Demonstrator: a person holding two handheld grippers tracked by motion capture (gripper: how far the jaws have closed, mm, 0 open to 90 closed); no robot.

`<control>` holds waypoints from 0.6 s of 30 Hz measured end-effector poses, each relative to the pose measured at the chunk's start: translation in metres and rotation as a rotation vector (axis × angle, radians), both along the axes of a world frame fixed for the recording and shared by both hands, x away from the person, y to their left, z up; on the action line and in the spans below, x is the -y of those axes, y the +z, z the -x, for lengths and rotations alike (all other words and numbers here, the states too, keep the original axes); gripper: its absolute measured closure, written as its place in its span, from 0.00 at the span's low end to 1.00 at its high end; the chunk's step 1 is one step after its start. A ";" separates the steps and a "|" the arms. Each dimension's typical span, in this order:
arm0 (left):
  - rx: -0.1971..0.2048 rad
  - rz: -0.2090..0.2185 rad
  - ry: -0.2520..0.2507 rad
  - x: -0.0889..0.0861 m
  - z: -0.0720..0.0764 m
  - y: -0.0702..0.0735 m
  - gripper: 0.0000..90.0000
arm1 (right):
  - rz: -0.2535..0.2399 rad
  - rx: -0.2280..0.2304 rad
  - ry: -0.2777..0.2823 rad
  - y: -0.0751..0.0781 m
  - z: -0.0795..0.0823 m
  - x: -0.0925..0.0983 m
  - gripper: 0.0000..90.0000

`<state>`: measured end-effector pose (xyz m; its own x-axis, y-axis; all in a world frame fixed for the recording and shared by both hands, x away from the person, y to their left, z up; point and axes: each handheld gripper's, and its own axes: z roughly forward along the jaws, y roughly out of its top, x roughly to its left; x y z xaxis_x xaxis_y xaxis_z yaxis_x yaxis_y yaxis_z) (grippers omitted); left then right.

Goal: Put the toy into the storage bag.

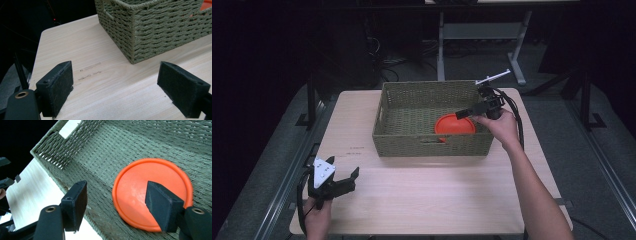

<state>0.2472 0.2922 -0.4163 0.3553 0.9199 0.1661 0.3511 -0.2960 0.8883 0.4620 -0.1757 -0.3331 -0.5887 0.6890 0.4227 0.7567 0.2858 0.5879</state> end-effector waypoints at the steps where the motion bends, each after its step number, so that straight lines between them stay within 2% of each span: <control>1: 0.001 0.005 0.003 0.000 0.000 0.000 0.14 | 0.000 0.008 0.007 0.002 0.002 -0.001 0.37; 6: 0.002 0.006 0.005 0.000 0.000 0.000 0.14 | 0.015 0.023 0.029 0.005 0.009 -0.004 0.37; 13: 0.002 0.004 0.005 0.000 0.001 0.000 0.14 | -0.001 0.037 0.051 0.005 0.017 -0.004 0.37; 18: 0.003 0.003 0.005 0.000 0.001 0.000 0.14 | -0.023 0.047 0.079 0.009 0.028 -0.005 0.36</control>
<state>0.2465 0.2925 -0.4158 0.3501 0.9222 0.1642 0.3502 -0.2915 0.8902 0.4335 -0.1706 -0.3239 -0.6600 0.6303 0.4088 0.7041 0.3293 0.6291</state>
